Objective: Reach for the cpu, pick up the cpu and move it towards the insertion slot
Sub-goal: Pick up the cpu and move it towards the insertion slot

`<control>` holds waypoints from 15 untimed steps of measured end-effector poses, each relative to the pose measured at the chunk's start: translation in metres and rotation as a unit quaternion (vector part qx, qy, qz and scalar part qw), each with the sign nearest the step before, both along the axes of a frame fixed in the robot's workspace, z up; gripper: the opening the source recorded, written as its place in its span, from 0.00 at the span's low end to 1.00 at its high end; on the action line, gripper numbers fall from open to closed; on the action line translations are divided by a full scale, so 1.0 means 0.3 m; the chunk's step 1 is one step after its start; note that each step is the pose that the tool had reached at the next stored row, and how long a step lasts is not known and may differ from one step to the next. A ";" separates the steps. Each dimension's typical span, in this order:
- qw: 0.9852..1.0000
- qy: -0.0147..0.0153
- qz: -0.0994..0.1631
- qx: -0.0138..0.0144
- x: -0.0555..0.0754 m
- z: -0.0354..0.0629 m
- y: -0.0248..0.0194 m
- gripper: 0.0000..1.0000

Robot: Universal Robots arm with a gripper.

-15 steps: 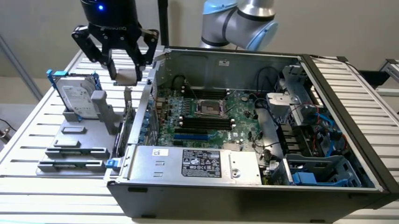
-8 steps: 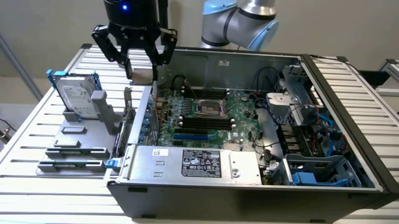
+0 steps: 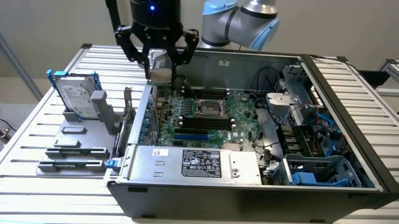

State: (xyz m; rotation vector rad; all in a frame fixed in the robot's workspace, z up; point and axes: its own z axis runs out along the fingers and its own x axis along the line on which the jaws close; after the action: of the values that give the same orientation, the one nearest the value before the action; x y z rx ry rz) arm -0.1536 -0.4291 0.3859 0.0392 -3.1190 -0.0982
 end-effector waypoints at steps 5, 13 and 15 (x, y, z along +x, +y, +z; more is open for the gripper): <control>1.000 0.000 0.000 0.000 0.070 0.000 0.013 0.54; 1.000 0.000 0.000 0.000 0.150 0.000 0.059 0.54; 1.000 0.000 0.000 0.000 0.168 0.000 0.072 0.54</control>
State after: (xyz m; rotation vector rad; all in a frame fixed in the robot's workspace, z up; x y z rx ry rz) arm -0.1031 -0.4075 0.3860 0.0393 -3.1190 -0.0985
